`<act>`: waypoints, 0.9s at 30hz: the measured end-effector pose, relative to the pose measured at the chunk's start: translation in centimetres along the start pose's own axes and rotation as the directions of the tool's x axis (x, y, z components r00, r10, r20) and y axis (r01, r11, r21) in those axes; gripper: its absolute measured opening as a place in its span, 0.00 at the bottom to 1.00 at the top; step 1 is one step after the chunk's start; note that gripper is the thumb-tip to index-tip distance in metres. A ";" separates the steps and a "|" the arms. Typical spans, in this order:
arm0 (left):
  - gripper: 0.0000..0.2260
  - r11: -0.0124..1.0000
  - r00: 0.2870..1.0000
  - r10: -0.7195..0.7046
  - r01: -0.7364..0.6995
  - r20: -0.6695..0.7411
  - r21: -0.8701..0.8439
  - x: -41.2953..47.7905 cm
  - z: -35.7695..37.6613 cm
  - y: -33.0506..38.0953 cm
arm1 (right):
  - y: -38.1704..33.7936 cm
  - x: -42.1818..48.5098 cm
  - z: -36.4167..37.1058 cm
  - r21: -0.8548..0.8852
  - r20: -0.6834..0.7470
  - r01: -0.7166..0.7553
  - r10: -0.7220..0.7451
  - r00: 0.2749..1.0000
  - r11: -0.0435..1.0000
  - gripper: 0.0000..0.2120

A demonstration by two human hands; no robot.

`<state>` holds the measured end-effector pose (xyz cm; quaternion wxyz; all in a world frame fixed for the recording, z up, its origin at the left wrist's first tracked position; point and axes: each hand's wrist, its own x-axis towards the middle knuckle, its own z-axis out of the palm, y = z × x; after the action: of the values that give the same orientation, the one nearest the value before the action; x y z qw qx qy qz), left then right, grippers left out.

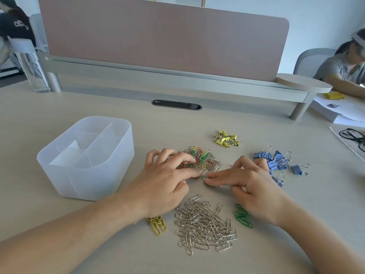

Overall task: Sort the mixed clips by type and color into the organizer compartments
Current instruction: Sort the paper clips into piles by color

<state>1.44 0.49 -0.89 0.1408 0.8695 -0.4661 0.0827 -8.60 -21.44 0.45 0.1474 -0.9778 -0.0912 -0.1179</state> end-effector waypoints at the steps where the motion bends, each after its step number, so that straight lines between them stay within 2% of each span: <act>1: 0.26 1.000 1.000 0.009 -0.009 0.006 0.007 0.0 -0.1 0.1 | 0.0 0.0 0.0 -0.022 0.015 0.014 -0.013 1.000 1.000 0.27; 6: 0.25 0.999 0.999 0.051 -0.052 0.018 0.014 -0.2 -0.2 0.5 | 0.2 -0.3 -0.7 -0.147 0.025 0.001 0.002 1.000 0.989 0.24; 9: 0.25 0.999 0.999 0.048 -0.048 0.017 0.005 -0.3 -0.1 0.4 | 0.3 -0.4 -1.5 -0.140 0.018 -0.032 0.035 0.999 0.990 0.24; 11: 0.25 0.999 0.999 0.049 -0.049 0.011 -0.001 -0.3 -0.1 0.3 | 0.5 -0.4 -1.8 -0.093 -0.017 -0.043 0.041 0.999 0.995 0.22; 15: 0.24 0.998 0.998 0.062 -0.062 0.003 -0.014 -0.2 -0.1 0.4 | 0.7 -0.4 -2.3 0.159 -0.152 -0.110 0.135 0.979 0.981 0.18; 18: 0.24 0.997 0.997 0.074 -0.074 0.006 -0.004 -0.2 0.0 0.4 | 1.2 -0.4 -2.7 0.100 -0.070 -0.111 0.118 0.991 0.989 0.16; 21: 0.23 0.997 0.997 0.078 -0.078 0.004 -0.007 -0.3 0.1 0.4 | 1.5 -0.5 -3.2 0.040 0.037 -0.132 0.131 0.991 0.990 0.09; 24: 0.24 0.996 0.996 0.083 -0.083 0.011 -0.010 -0.2 0.0 0.4 | 1.5 -0.6 -3.5 0.005 0.065 -0.140 0.139 0.988 0.990 0.04; 27: 0.24 0.992 0.993 0.117 -0.117 0.011 -0.050 -0.3 -0.4 0.6 | 1.4 -0.6 -3.5 -0.053 0.101 -0.156 0.161 0.982 0.986 0.04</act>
<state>0.78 0.49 -0.51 0.1540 0.8375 -0.5192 0.0734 -9.55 -23.93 3.17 0.1292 -0.9899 -0.0179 -0.0564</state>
